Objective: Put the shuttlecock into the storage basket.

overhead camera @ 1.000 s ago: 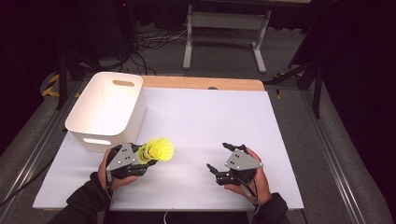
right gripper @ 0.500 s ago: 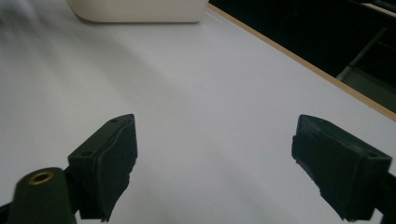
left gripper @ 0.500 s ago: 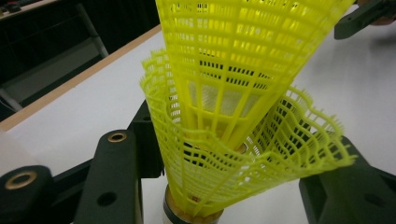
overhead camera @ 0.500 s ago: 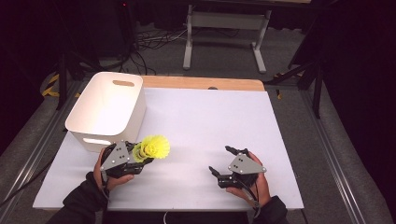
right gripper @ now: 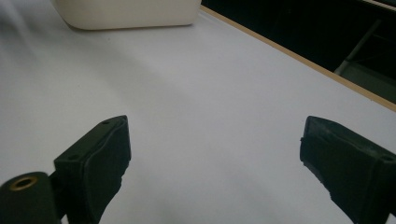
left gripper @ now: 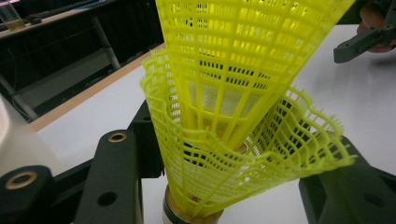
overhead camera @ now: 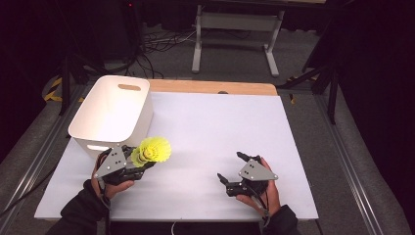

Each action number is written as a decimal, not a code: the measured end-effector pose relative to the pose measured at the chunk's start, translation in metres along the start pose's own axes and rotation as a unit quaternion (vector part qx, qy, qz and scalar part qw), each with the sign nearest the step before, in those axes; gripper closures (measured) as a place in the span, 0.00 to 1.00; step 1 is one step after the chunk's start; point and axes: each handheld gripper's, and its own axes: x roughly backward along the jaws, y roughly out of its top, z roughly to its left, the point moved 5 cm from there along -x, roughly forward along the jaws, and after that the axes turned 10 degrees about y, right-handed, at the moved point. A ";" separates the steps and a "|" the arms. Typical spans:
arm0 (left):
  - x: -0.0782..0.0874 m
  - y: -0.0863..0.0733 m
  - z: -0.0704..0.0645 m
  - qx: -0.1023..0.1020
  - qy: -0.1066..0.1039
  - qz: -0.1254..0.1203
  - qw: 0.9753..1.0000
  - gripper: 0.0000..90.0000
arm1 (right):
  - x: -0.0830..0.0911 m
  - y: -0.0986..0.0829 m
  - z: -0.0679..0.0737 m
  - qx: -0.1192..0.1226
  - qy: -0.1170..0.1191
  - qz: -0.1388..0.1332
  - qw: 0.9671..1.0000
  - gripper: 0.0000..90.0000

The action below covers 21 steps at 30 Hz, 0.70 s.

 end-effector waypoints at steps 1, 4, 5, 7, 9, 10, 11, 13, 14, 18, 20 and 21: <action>0.001 0.000 0.001 0.001 0.002 -0.002 1.000 0.55 | 0.000 0.000 0.000 0.001 0.000 0.001 1.000 0.11; 0.002 0.001 0.003 0.003 0.003 -0.003 1.000 0.55 | 0.000 0.000 0.000 0.002 0.000 0.002 1.000 0.11; 0.003 0.001 0.003 0.001 0.005 -0.003 1.000 0.55 | 0.000 0.000 0.000 0.004 -0.001 0.003 1.000 0.11; 0.003 0.001 0.004 0.002 0.006 -0.003 1.000 0.55 | 0.000 0.000 -0.001 0.006 -0.005 0.005 1.000 0.11; 0.004 0.001 0.006 0.004 0.007 -0.005 1.000 0.55 | 0.000 0.000 -0.002 0.006 -0.008 0.005 1.000 0.12; 0.005 0.001 0.006 0.003 0.008 -0.005 1.000 0.55 | 0.000 0.000 -0.002 0.007 -0.010 0.005 1.000 0.12; 0.005 0.001 0.006 0.003 0.008 -0.005 1.000 0.55 | 0.001 0.000 -0.003 0.006 -0.008 0.004 1.000 0.12; 0.006 0.002 0.008 0.007 0.011 -0.007 1.000 0.55 | 0.001 -0.001 -0.003 0.005 -0.009 0.005 1.000 0.12; 0.007 0.002 0.009 0.004 0.012 -0.007 1.000 0.55 | 0.001 -0.001 -0.003 0.006 -0.009 0.005 1.000 0.12; 0.009 0.003 0.010 0.009 0.015 -0.010 1.000 0.55 | 0.001 0.000 -0.003 0.007 -0.010 0.005 1.000 0.12; 0.010 0.003 0.012 0.004 0.017 -0.010 1.000 0.55 | 0.001 0.000 -0.003 0.008 -0.011 0.005 1.000 0.12; 0.010 0.003 0.012 0.007 0.017 -0.011 1.000 0.55 | 0.002 0.000 -0.003 0.007 -0.011 0.004 1.000 0.12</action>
